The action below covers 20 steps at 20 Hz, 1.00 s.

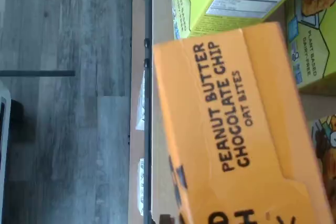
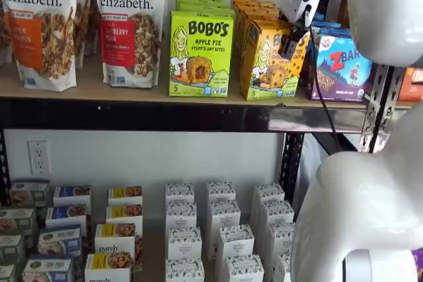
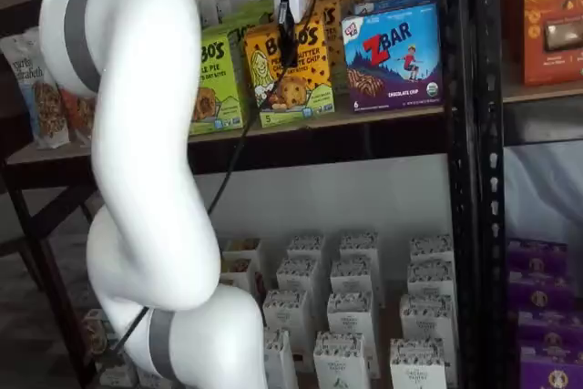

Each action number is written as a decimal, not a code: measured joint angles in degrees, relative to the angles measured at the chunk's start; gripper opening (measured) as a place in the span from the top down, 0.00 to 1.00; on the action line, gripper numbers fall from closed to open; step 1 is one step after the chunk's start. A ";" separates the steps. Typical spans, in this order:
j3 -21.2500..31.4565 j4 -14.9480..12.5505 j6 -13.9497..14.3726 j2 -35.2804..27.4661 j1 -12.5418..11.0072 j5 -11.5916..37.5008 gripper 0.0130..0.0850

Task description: Pick up the orange box on the top shelf, the fifth box from the left

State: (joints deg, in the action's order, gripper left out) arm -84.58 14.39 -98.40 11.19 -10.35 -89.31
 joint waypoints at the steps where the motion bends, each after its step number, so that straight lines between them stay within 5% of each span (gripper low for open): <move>1: 0.07 0.00 0.00 0.05 0.00 0.04 0.33; 20: 0.92 -0.03 0.28 0.59 0.39 0.98 0.33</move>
State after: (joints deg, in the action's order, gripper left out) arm -83.66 14.36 -98.12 11.78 -9.96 -88.33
